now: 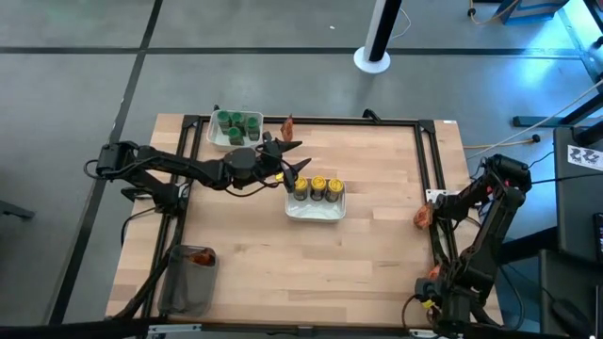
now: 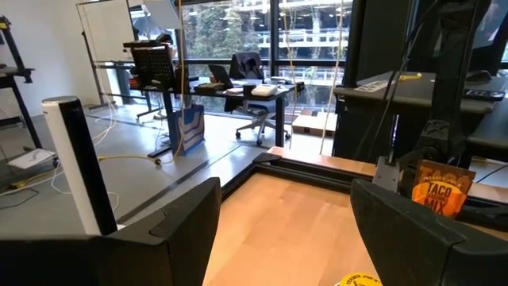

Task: Sort spices by type
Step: Put the yellow seasoning bottle into the bottom white bin

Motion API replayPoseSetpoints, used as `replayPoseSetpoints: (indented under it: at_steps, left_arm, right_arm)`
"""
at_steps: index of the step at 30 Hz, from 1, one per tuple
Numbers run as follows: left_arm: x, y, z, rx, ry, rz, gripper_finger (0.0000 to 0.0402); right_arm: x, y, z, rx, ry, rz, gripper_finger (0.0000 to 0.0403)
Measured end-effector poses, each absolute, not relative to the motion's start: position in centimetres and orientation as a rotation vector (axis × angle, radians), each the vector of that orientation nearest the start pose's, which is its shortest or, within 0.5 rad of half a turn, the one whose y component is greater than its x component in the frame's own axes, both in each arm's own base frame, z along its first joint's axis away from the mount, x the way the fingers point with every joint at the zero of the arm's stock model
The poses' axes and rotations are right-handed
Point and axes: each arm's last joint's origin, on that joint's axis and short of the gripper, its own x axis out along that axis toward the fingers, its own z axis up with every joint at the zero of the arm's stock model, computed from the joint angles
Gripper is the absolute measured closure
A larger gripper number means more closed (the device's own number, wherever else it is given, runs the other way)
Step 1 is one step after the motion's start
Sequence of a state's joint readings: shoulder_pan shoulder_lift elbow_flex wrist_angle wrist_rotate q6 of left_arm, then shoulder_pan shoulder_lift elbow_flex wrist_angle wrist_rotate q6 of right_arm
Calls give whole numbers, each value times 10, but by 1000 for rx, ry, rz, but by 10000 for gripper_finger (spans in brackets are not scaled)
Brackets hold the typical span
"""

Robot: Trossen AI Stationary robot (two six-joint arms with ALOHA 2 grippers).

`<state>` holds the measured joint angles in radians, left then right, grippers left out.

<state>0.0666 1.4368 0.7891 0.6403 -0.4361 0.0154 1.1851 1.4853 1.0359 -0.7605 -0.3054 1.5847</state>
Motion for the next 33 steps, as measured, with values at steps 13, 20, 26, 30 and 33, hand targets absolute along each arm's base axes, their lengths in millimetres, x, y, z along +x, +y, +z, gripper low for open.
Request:
replayPoseSetpoints:
  at_steps: [13, 20, 26, 30, 33]
  left_arm:
    - [309, 33, 264, 19, 15, 502, 137]
    - [309, 33, 264, 19, 17, 502, 137]
    - [309, 33, 264, 18, 17, 502, 137]
    - [309, 33, 264, 18, 17, 502, 137]
    - [309, 33, 264, 18, 17, 503, 137]
  right_arm:
    - [101, 274, 211, 611, 1778, 82, 134]
    - [101, 275, 209, 604, 1808, 88, 134]
    - [101, 274, 208, 595, 1817, 84, 134]
    - [99, 271, 207, 564, 1838, 50, 134]
    - [98, 267, 206, 530, 1838, 24, 134]
